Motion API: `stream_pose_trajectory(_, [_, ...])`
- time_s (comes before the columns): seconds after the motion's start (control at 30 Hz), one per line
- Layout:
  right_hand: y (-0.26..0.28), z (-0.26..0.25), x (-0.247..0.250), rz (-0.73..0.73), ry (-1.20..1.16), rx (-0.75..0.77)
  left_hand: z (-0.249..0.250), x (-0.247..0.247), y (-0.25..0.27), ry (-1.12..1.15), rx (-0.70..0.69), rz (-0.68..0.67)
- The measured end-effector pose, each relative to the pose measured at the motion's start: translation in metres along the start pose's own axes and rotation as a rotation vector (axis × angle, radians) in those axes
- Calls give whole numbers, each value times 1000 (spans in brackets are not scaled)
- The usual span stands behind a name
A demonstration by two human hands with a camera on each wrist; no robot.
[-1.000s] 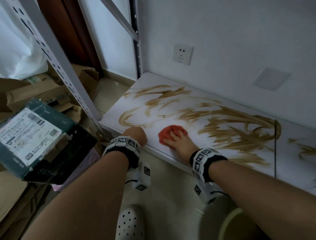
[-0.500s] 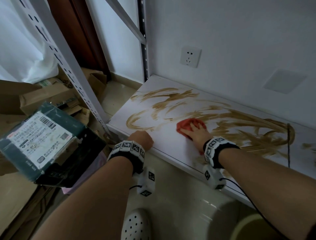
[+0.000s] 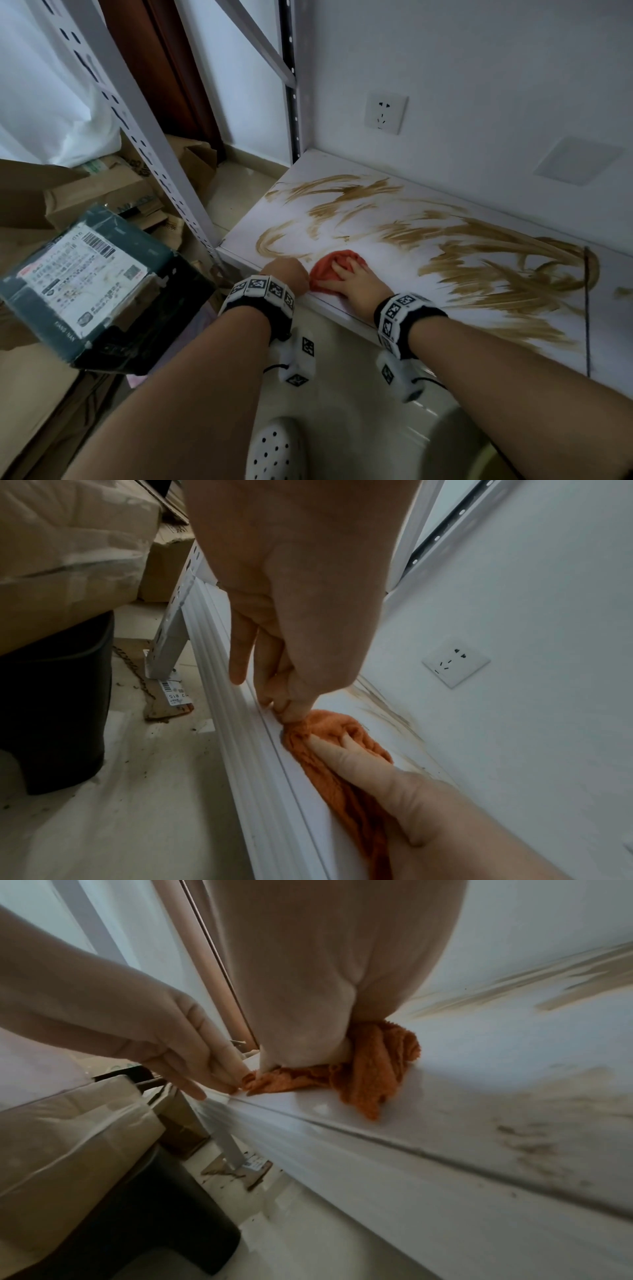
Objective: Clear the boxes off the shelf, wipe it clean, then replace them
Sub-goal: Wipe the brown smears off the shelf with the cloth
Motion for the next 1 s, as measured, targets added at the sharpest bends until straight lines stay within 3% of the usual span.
stream_pose_trajectory(0.2, [-1,19,10,-120,14,-136,0,-1,-3,-1,28,-2])
stream_pose_trajectory(0.4, [40,66,3,-194,29,-267,-6,-4,-6,46,20,11])
stream_pose_trajectory(0.57, [50,43,-9,-106,33,-142,-3,-1,-8,22,47,16])
stream_pose_trajectory(0.73, [15,0,-2,0,16,13,-1,1,-9,12,23,-7])
stream_pose_trajectory(1.0, [12,33,0,-35,36,-119,-6,1,-14,49,-5,38])
Point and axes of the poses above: each hand's wrist, its own y-axis away from the middle knuckle, its own x-axis out of the back of the hand, z = x × y, the point moved 4 cm from there along -y, towards the middle knuckle, and after that the axes turned 7 degrees about y, right-handed, at the moved point
